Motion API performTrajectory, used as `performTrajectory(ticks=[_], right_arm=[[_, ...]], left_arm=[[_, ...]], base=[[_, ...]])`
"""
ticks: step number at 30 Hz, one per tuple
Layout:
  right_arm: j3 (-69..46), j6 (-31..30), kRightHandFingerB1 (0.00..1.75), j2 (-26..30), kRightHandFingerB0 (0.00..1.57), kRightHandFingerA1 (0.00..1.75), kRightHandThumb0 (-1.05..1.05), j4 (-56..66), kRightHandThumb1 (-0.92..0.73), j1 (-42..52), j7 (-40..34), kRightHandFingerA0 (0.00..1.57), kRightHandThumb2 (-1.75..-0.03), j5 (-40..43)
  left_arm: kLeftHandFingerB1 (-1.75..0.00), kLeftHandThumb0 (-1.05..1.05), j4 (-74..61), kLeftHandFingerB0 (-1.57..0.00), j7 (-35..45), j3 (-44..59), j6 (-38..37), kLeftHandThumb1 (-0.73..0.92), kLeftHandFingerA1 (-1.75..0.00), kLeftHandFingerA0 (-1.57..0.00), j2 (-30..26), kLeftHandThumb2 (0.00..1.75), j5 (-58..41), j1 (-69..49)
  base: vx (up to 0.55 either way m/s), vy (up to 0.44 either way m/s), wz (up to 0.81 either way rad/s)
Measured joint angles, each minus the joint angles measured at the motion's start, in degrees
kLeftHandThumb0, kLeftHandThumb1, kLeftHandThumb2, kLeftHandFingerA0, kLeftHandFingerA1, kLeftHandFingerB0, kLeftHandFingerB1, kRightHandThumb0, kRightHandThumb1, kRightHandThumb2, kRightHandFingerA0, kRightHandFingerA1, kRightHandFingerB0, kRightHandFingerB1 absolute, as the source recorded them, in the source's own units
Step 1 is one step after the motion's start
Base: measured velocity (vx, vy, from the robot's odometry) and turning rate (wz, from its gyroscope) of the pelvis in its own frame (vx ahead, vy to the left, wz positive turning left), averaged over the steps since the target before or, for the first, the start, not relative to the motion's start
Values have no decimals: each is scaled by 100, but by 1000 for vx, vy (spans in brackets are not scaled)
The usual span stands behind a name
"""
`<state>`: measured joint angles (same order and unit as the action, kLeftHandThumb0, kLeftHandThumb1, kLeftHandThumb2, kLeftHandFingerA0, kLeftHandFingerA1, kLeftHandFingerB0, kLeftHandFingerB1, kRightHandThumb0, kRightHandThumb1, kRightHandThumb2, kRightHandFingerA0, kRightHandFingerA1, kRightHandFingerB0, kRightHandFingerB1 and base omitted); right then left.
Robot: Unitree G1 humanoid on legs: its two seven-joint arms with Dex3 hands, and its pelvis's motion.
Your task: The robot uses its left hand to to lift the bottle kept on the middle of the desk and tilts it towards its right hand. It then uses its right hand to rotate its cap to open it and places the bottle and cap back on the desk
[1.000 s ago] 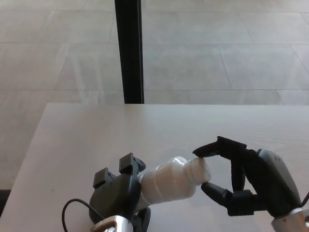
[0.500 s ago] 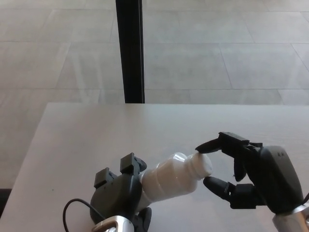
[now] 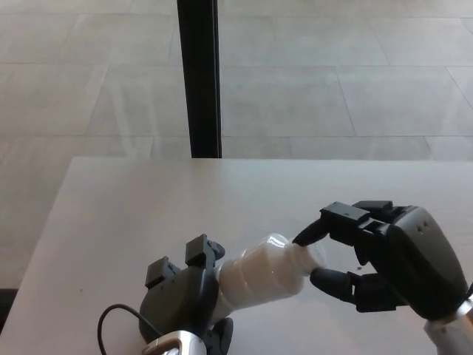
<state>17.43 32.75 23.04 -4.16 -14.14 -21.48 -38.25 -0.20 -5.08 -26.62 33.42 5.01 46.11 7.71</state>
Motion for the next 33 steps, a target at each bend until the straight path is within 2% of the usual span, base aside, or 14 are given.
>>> performTrajectory(ticks=[6, 7, 9, 11, 13, 14, 15, 16, 17, 19, 20, 23, 24, 33], right_arm=[[91, 413, 115, 256, 83, 168, -43, -75, -64, -237, -107, 93, -86, -181], [117, 503, 112, 286, 82, 168, -44, -96, -68, -285, -139, 93, -78, -235], [168, 644, 112, 326, 82, 171, -47, -144, -71, -369, -183, 96, -75, -317], [216, 808, 118, 367, 81, 173, -43, -214, -69, -478, -261, 91, -79, -438], [248, 966, 123, 400, 80, 175, -41, -270, -64, -570, -337, 90, -89, -549], [255, 1050, 118, 419, 83, 175, -41, -302, -62, -623, -379, 92, -92, -615], [256, 1089, 108, 429, 81, 175, -43, -315, -66, -640, -398, 96, -84, -645], [254, 1143, 97, 438, 78, 175, -46, -329, -67, -658, -426, 94, -78, -690], [248, 1191, 73, 439, 65, 171, -49, -331, -67, -658, -442, 102, -71, -741], [196, 1169, 65, 440, 57, 169, -54, -243, -70, -595, -384, 106, -71, -747], [165, 1130, 57, 444, 51, 166, -55, -168, -73, -541, -318, 108, -64, -742], [49, 986, 50, 475, 31, 172, -66, 38, -70, -362, -105, 108, -69, -731], [3, 929, 50, 482, 26, 175, -69, 99, -70, -303, -21, 110, -68, -713], [-356, 334, 42, 399, 24, 173, -74, 943, -71, 303, 695, 106, -68, -187]], left_arm=[[-115, 8, 10, -81, -3, -39, -1, 51, -162, -86, 0, 124, 2, -7], [-111, 8, 10, -83, -3, -53, -1, 54, -159, -87, -1, 119, 2, -12], [-126, 13, 9, -82, -4, -82, -4, 48, -164, -89, 1, 128, 2, -17], [-126, 13, 9, -82, -5, -109, -10, 49, -164, -89, 3, 127, 0, -26], [-107, 11, 22, -83, -14, -121, -27, 49, -157, -88, 1, 124, 0, -33], [-98, 13, 36, -88, -18, -133, -38, 52, -125, -109, -2, 117, 0, -38], [-101, 6, 42, -82, -18, -140, -41, 53, -149, -99, -5, 115, 1, -40], [-102, 12, 51, -84, -20, -152, -43, 51, -153, -89, -5, 116, 1, -47], [-99, 15, 56, -89, -21, -164, -43, 52, -121, -107, -4, 116, 3, -51], [-100, 15, 52, -90, -21, -194, -53, 51, -122, -108, -39, 117, 6, -55], [-106, 13, 50, -84, -22, -197, -65, 46, -155, -89, -52, 124, 5, -63], [-116, 14, 46, -85, -22, -202, -91, 43, -157, -90, -69, 130, 4, -74], [-117, 13, 44, -82, -24, -204, -104, 48, -159, -88, -71, 121, 4, -73], [-126, 17, 31, -80, -62, -222, -108, 43, -163, -88, -28, 131, 15, -42]], base=[[0, 0, 0], [0, 0, 0], [0, 0, 0], [0, 0, 0], [0, 0, 0], [0, 0, 0], [0, 0, 0], [0, 0, 0], [0, 0, 0], [0, 0, 0], [0, 0, 0], [0, 0, 0], [0, 0, 0], [0, 0, 0]])
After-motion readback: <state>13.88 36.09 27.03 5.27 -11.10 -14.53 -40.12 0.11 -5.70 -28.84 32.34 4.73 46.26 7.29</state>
